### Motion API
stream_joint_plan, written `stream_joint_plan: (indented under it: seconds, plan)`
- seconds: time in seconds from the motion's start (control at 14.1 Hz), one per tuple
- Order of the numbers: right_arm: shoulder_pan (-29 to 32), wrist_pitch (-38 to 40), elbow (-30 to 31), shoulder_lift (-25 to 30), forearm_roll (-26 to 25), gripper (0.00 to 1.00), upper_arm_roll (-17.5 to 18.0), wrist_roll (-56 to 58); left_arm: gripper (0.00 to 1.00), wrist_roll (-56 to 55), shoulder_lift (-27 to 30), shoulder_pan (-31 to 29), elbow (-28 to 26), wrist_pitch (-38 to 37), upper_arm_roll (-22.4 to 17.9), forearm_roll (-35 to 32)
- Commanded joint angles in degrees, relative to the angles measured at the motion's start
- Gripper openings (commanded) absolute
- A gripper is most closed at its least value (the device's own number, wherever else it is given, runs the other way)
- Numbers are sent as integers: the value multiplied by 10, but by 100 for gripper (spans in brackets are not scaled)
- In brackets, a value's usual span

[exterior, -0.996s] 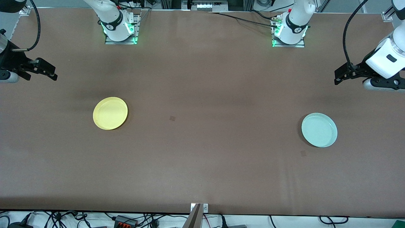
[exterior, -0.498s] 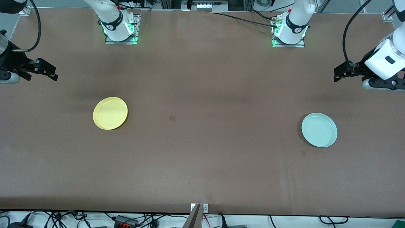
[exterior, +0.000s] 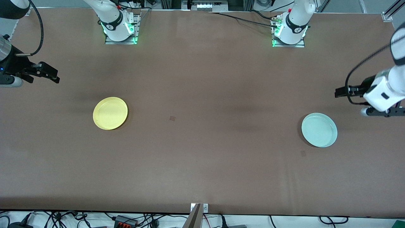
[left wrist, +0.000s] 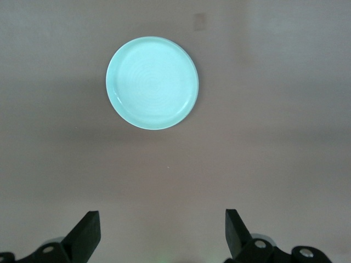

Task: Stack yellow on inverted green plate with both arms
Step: 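Reach the right gripper to the yellow plate while the left gripper reaches the green plate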

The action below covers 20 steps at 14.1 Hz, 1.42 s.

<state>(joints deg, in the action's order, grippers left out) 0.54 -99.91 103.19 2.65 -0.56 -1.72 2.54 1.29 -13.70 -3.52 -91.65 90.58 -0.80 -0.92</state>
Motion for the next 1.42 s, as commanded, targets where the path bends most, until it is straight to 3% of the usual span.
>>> stream_joint_plan:
  seconds: [0.0, 0.36, 0.71, 0.93, 1.07, 1.14, 1.35]
  plan:
    - [3, -16, 3, -32, -3, 100, 5, 2, 100, 9, -77, -25, 27, 44, 0, 4]
    - [-20, -38, -35, -162, -3, 100, 7, -2, 100, 75, -174, -75, 28, 156, 6, 15]
    - [-28, -33, -74, -264, -3, 100, 4, 5, 100, 196, -248, -124, 26, 263, 9, 76]
    - [-14, -36, -77, -303, -11, 100, 1, 7, 99, 271, -272, -144, 24, 270, 9, 159]
    - [-13, -46, -81, -338, -49, 100, 1, 17, 92, 296, -284, -148, 25, 280, 9, 180]
    - [-12, -63, -80, -345, -50, 100, 1, 17, 79, 316, -287, -153, 24, 286, 9, 180]
    - [12, -90, -78, -378, -50, 100, 1, 22, 67, 344, -298, -156, 25, 308, 9, 187]
